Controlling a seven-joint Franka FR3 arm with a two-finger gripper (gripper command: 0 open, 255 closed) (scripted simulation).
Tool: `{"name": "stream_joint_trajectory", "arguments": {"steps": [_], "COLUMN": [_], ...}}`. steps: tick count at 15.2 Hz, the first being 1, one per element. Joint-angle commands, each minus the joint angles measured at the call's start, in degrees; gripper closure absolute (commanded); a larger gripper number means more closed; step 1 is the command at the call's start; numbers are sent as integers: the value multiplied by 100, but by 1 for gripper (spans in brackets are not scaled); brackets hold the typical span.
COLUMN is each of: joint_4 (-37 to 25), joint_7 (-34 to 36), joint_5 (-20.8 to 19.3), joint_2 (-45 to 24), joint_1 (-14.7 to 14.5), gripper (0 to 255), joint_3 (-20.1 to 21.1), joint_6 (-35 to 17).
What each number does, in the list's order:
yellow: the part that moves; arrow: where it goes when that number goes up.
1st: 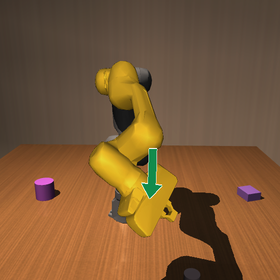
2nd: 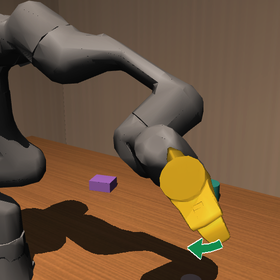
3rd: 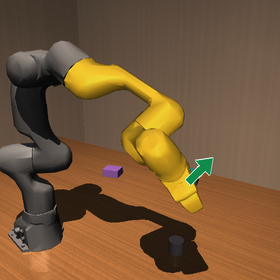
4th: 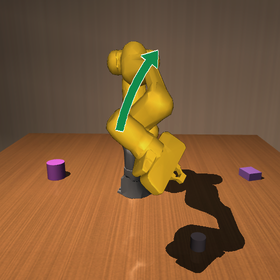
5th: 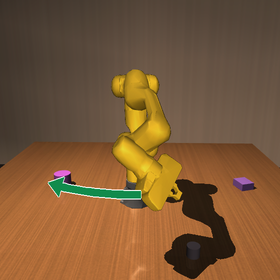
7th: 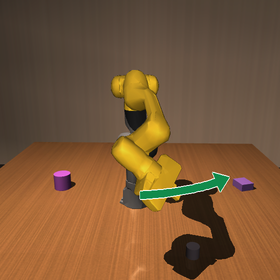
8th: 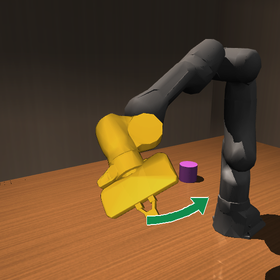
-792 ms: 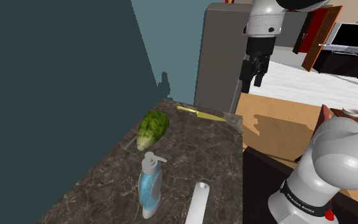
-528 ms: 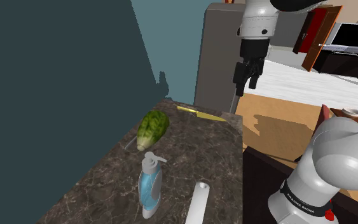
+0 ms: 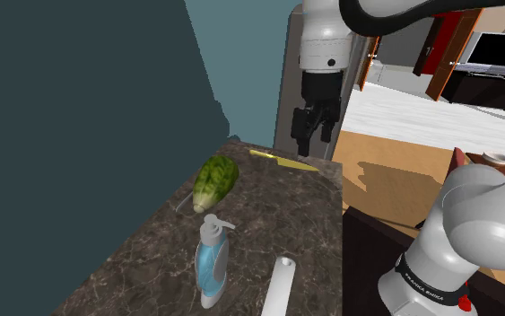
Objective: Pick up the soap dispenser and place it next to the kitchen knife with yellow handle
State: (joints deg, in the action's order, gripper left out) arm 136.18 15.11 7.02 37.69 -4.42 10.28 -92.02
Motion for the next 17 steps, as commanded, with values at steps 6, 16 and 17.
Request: {"name": "stream_joint_trajectory", "arguments": {"steps": [6,16,17], "joint_4": [-455,-1697,-1858], "joint_7": [845,2185,2336], "joint_5": [292,-41,-132], "joint_2": [-1049,-2979,-3203], "joint_1": [-230,-445,-480], "gripper": [0,0,0], "joint_3": [849,1916,2004], "joint_6": [-608,-1210,-1245]}}
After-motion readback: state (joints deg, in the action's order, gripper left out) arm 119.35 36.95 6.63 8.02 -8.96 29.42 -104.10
